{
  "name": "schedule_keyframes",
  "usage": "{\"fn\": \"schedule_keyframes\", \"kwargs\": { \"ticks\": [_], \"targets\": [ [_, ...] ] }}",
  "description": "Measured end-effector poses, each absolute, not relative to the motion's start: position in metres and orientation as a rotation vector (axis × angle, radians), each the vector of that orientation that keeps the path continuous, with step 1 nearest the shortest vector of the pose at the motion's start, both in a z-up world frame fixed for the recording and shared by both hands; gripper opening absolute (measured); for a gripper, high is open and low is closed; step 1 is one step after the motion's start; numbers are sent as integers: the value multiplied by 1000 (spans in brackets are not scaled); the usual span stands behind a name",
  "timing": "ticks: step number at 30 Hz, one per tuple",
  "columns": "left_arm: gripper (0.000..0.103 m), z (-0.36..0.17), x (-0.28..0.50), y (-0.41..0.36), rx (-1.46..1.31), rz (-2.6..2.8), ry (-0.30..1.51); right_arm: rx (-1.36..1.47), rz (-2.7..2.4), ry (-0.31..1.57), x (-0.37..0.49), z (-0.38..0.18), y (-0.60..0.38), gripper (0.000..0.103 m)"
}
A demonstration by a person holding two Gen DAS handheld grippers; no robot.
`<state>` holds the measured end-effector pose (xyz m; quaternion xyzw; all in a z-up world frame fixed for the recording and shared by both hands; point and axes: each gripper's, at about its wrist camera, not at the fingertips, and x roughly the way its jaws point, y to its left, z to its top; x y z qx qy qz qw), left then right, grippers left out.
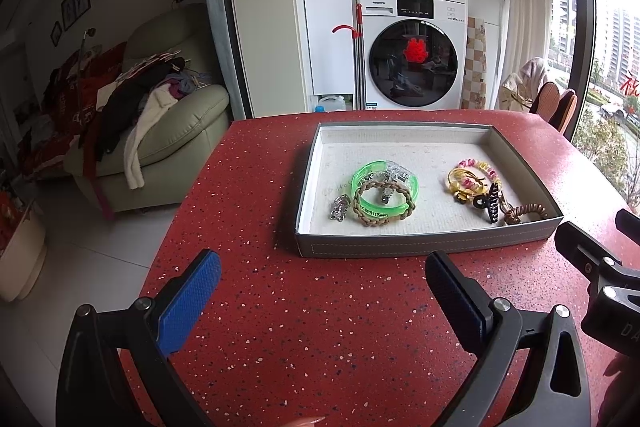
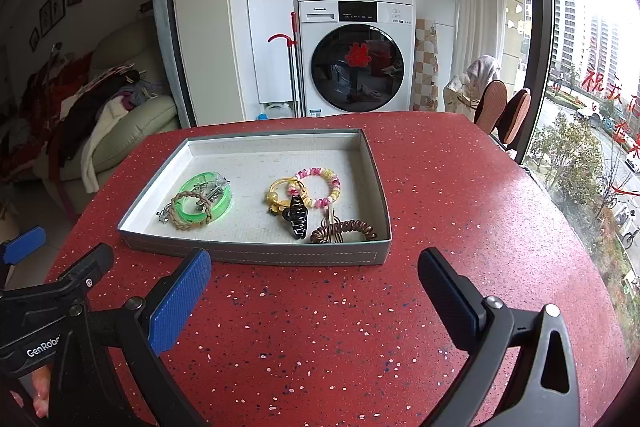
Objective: Organize jewelry
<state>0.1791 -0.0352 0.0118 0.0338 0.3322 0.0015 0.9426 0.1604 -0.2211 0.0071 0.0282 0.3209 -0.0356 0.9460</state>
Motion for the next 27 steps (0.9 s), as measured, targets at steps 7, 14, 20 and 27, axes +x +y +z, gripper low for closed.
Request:
{"fn": "schedule_keyframes", "kwargs": {
  "ticks": [7, 14, 20, 27],
  "targets": [
    [103, 10, 180, -35, 64, 4, 682, 55, -72, 653, 161, 6, -221, 103],
    [103, 10, 180, -34, 64, 3, 682, 56, -71, 652, 160, 7, -221, 103],
    [103, 10, 179, -35, 62, 1, 682, 56, -73, 652, 160, 7, -221, 103],
    [103, 10, 180, -34, 63, 1, 683, 56, -71, 652, 160, 8, -221, 103]
  ]
}}
